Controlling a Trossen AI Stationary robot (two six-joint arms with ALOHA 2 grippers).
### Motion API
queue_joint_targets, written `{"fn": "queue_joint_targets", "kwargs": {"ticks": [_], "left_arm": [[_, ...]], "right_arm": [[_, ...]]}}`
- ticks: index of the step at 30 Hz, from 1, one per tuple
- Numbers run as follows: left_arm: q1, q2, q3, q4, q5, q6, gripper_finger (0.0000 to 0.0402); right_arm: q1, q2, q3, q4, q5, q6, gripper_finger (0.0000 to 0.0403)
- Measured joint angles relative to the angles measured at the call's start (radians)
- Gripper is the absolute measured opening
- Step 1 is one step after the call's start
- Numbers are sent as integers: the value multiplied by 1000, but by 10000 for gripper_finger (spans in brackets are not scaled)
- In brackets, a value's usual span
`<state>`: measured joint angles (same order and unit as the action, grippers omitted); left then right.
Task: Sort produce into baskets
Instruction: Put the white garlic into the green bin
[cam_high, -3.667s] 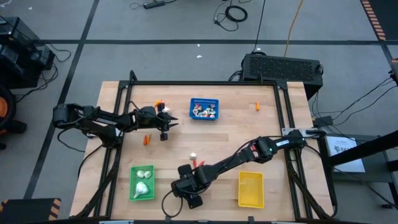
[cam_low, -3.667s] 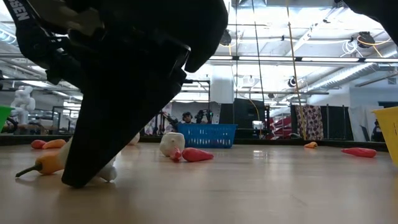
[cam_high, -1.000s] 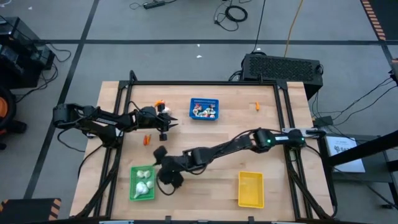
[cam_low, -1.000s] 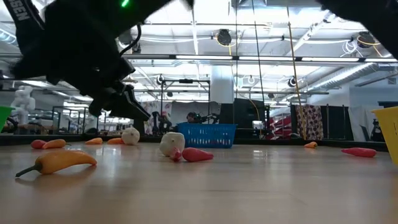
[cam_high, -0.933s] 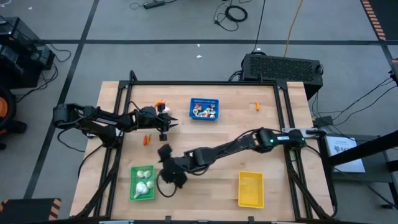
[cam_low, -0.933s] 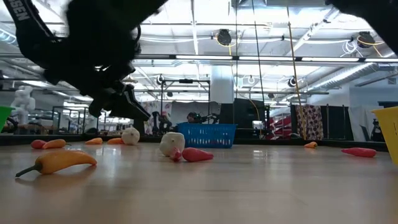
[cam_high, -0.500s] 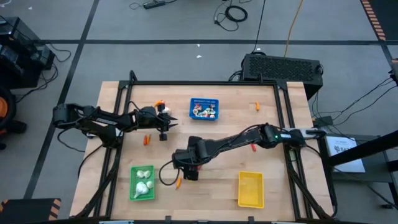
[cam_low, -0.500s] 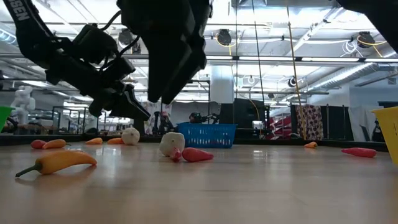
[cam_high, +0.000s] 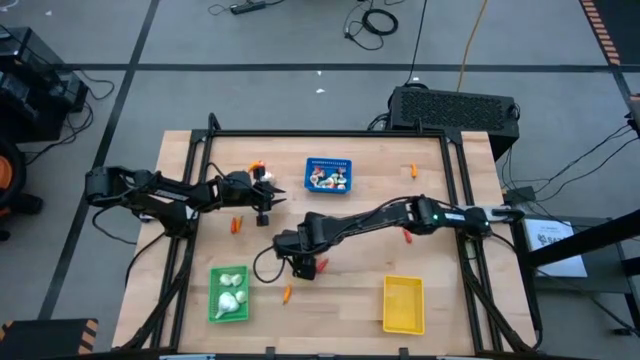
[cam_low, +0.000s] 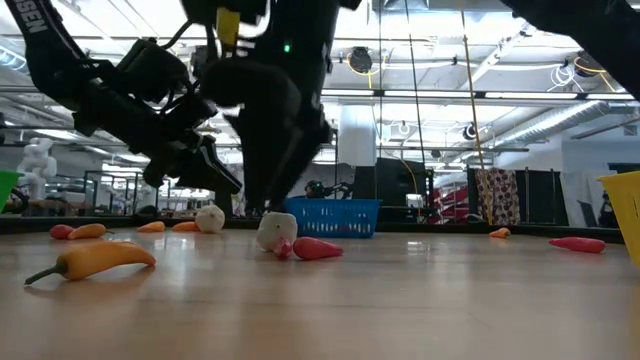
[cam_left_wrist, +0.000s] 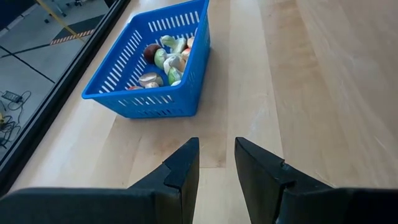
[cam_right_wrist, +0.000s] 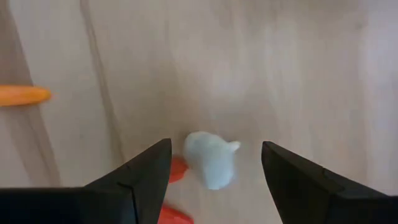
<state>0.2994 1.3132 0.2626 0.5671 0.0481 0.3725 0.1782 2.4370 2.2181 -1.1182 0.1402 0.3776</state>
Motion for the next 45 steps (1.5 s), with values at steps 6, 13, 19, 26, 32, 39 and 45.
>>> {"fn": "queue_joint_targets", "kwargs": {"ticks": [6, 13, 19, 26, 32, 39, 45], "left_arm": [[0, 0, 0, 0, 0, 0, 111], [1, 0, 0, 0, 0, 1, 111], [1, 0, 0, -2, 0, 1, 111], [1, 0, 0, -1, 0, 1, 111], [1, 0, 0, 0, 0, 1, 111], [1, 0, 0, 0, 0, 1, 111], [1, 0, 0, -1, 0, 1, 111]], "right_arm": [[-12, 33, 0, -16, -17, 2, 240], [-20, 54, 0, -17, -16, 24, 240], [-20, 86, 2, -7, -43, 27, 240], [-19, 87, 2, -6, -42, 30, 206], [-19, 87, 2, 8, -42, 19, 151], [-12, 64, -2, 141, -14, -58, 124], [20, 53, -1, 450, -4, -292, 131]]}}
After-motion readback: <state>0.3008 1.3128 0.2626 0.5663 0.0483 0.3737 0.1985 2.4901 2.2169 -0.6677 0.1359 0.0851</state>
